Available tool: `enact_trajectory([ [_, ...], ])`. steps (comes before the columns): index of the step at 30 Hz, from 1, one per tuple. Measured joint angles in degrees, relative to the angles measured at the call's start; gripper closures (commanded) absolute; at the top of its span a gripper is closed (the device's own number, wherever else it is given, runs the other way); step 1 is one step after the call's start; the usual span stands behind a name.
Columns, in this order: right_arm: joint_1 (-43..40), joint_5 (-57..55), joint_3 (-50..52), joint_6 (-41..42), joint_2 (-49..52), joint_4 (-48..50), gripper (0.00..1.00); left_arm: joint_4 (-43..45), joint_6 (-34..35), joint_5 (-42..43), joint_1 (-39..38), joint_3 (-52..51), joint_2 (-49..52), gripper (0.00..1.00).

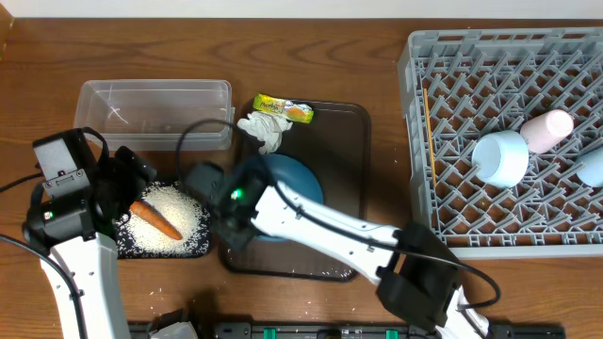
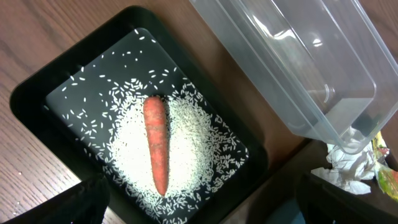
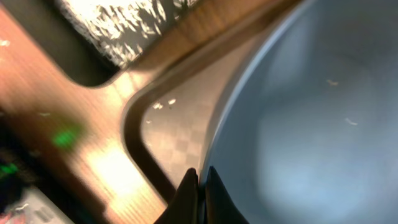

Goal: Sort waste into correct bins and load items into the dishwasher rack
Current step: 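Lift the blue plate, carry it right and set it in the rack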

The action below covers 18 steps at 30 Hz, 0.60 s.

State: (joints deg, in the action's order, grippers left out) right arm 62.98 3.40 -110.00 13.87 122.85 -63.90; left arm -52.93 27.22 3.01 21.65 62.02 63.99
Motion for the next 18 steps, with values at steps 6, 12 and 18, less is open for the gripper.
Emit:
enact_trajectory([
  [6,-5.9,0.3,-18.2,-0.5,0.0,-13.1,0.99,0.0,0.0,0.0,0.0,0.0,0.0,0.03],
  [12,-20.8,-0.3,-33.9,-0.5,0.0,-23.8,0.99,0.0,0.0,0.0,0.0,0.0,0.0,0.03],
  [18,-41.2,9.0,-37.0,-1.9,0.0,-22.7,0.99,0.0,0.0,0.0,0.0,0.0,0.0,0.03],
])
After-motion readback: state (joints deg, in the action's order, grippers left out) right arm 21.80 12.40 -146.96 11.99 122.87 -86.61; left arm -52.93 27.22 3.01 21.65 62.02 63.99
